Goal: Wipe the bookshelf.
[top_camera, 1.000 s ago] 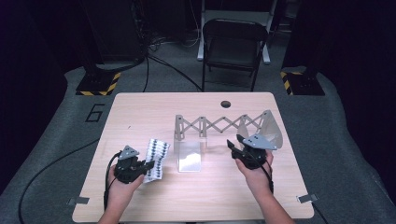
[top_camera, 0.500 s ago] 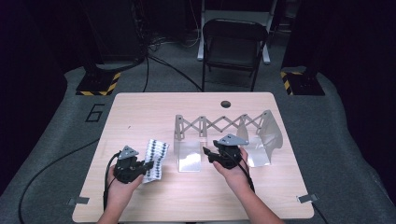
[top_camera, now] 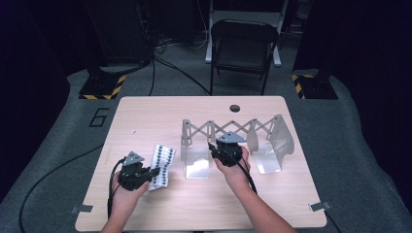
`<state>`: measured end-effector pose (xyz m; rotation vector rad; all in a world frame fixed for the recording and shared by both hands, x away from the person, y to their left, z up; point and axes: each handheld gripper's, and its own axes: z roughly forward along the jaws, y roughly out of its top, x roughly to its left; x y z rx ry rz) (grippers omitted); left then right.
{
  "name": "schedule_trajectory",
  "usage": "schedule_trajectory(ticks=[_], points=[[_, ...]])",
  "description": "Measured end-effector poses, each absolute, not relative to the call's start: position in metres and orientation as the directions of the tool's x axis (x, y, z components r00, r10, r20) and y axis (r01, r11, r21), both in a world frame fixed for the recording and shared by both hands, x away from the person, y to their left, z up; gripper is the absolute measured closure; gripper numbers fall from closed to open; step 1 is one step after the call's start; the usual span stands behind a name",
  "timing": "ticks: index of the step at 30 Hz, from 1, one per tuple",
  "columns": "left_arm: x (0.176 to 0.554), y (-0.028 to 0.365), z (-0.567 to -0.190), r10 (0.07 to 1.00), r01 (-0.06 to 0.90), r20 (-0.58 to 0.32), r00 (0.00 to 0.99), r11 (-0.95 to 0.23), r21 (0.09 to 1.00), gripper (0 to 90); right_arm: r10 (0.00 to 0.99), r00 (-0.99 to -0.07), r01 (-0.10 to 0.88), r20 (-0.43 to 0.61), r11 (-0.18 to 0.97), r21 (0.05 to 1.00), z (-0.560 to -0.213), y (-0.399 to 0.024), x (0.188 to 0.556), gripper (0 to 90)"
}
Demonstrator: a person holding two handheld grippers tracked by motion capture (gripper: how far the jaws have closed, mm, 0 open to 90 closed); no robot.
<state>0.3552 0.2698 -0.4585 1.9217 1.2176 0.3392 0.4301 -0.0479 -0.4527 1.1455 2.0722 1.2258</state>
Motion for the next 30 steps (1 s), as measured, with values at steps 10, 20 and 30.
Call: schedule_trajectory(ticks=[10,20,30], points=[[0.351,0.265,-0.45,0.835,0.607,-0.191,0.516,-0.199,0.77,78.7,0.855,-0.516,0.457,0.063,0.212,0.864,-0.452,-0.068,0.423,83.5],[0.339,0.253,-0.427,0.808,0.545,-0.209,0.551,-0.159,0.823,78.8,0.82,-0.565,0.446,0.094,0.207,0.871,-0.455,-0.054,0.396,81.7],[0.339,0.234,-0.406,0.797,0.495,-0.169,0.581,-0.181,0.85,78.7,0.796,-0.6,0.421,0.08,0.229,0.878,-0.459,-0.045,0.388,61.1]])
